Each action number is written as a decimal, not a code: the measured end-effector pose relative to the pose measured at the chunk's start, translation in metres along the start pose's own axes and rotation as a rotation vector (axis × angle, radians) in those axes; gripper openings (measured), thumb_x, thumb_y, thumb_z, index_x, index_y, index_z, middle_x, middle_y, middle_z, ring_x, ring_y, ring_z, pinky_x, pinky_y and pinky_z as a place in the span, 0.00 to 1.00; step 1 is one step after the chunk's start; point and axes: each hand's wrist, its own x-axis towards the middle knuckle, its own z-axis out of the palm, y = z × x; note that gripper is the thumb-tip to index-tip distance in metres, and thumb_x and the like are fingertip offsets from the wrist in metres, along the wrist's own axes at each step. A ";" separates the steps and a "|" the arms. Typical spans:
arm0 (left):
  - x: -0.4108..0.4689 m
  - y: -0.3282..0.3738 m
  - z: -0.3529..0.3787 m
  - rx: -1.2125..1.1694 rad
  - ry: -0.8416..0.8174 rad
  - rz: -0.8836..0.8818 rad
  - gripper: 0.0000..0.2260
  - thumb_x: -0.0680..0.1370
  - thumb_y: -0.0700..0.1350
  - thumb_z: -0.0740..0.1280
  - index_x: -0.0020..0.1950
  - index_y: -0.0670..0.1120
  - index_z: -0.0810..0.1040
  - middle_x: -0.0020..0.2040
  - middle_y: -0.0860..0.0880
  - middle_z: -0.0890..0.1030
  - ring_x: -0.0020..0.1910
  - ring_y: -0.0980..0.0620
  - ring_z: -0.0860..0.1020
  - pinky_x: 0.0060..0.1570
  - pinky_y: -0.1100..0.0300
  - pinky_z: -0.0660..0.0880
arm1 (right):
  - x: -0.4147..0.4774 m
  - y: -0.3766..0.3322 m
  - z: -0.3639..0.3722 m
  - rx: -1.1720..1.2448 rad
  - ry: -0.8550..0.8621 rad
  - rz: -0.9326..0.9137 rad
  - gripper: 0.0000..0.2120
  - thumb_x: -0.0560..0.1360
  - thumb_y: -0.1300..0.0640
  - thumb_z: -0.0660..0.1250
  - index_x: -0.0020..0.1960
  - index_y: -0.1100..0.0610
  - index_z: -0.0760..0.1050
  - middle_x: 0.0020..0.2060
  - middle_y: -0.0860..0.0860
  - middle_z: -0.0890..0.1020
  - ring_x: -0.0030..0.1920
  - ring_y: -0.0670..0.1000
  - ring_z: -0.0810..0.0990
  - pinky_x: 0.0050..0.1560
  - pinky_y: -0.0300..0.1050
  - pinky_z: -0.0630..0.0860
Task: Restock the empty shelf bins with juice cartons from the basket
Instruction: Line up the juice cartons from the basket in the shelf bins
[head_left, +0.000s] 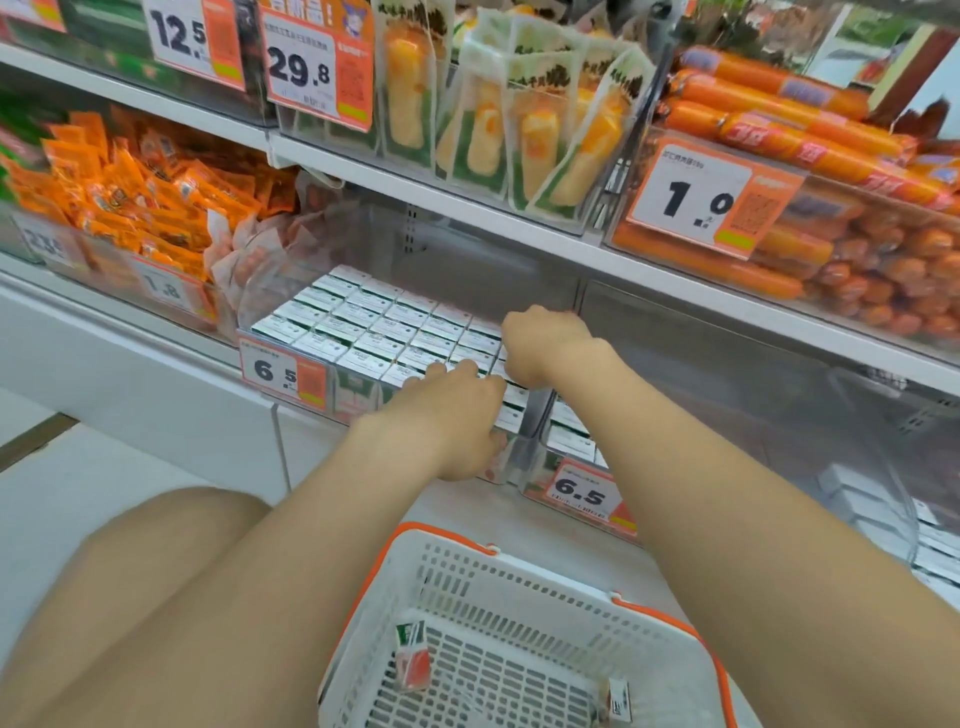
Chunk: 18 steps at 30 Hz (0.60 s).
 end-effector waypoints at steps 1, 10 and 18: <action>-0.003 0.002 0.000 0.001 0.016 -0.001 0.20 0.84 0.53 0.62 0.74 0.48 0.69 0.67 0.43 0.71 0.67 0.37 0.69 0.60 0.43 0.70 | -0.007 -0.001 0.003 0.000 0.028 -0.014 0.05 0.80 0.58 0.61 0.55 0.55 0.71 0.57 0.57 0.80 0.55 0.59 0.77 0.60 0.54 0.69; -0.039 0.034 0.028 -0.019 0.175 -0.052 0.08 0.80 0.51 0.67 0.56 0.48 0.75 0.56 0.45 0.79 0.56 0.41 0.77 0.46 0.51 0.74 | -0.133 0.007 0.108 0.378 0.709 -0.251 0.18 0.74 0.59 0.63 0.62 0.62 0.79 0.62 0.59 0.79 0.64 0.64 0.76 0.63 0.61 0.74; -0.027 0.062 0.149 0.132 -0.577 0.100 0.14 0.82 0.54 0.67 0.61 0.45 0.78 0.59 0.46 0.80 0.55 0.45 0.81 0.56 0.52 0.79 | -0.198 0.021 0.206 0.239 -0.113 -0.385 0.14 0.77 0.56 0.61 0.59 0.54 0.80 0.52 0.54 0.83 0.51 0.59 0.81 0.49 0.53 0.79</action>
